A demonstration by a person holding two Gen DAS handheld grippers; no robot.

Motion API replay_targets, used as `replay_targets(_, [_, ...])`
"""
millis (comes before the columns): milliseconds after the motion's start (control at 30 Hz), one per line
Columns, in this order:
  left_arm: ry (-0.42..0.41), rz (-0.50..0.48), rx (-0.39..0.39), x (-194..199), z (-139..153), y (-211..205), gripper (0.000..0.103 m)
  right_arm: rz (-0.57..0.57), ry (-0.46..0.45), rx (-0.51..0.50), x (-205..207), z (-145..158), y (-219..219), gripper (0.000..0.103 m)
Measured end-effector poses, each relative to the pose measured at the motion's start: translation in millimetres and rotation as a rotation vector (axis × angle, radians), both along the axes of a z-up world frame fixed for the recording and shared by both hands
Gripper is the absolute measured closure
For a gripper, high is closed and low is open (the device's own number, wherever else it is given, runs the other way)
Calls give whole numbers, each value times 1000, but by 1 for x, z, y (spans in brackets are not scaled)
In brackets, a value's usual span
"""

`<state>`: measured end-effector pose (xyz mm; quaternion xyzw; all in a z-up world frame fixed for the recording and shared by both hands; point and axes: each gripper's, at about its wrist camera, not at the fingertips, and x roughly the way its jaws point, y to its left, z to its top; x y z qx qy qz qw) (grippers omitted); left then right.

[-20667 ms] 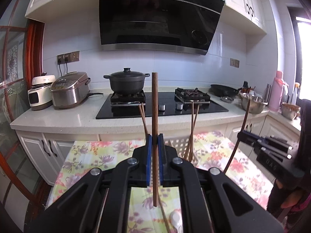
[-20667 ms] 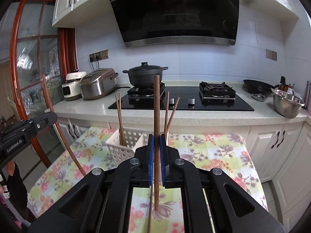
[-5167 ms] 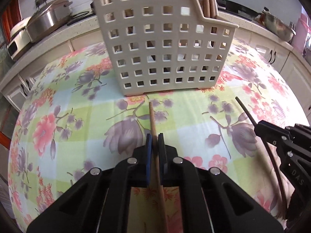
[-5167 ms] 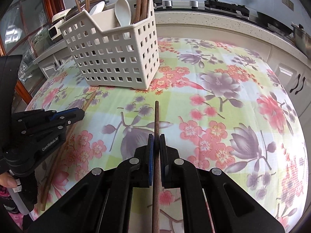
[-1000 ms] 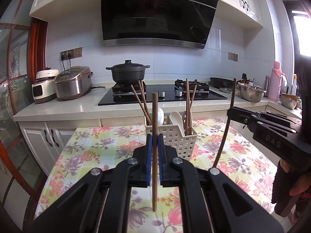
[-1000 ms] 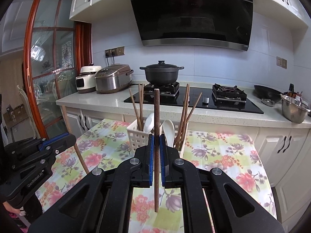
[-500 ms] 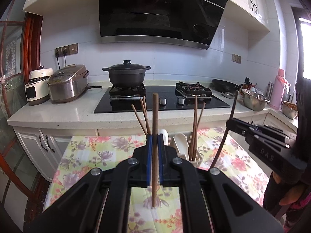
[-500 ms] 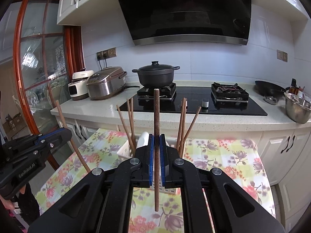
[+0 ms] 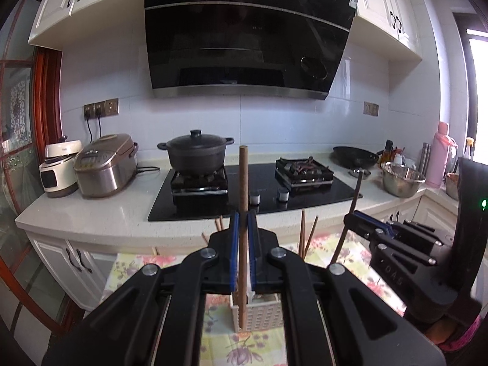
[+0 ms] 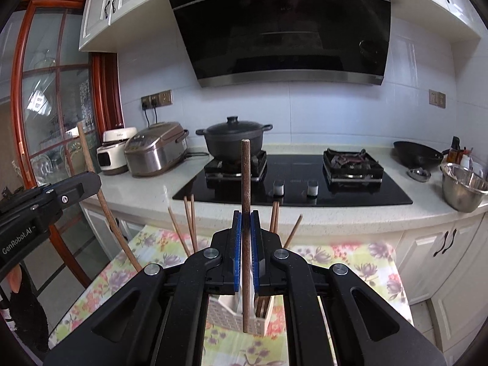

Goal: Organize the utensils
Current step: 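Lower the chopstick into the caddy and open the right gripper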

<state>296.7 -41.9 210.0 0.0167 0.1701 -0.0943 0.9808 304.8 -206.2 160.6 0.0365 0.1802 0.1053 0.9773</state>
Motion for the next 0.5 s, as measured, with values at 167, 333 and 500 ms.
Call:
replay_targets(167, [-17, -6, -6, 13, 17, -10, 97, -8, -24, 12, 12, 10, -1, 97])
replay_targets(333, [-6, -7, -18, 36, 18, -20, 97, -5, -14, 21, 25, 7, 0, 97])
replay_targets(500, [38, -6, -41, 61, -2, -20, 97, 9, 12, 27, 37, -12, 1, 97])
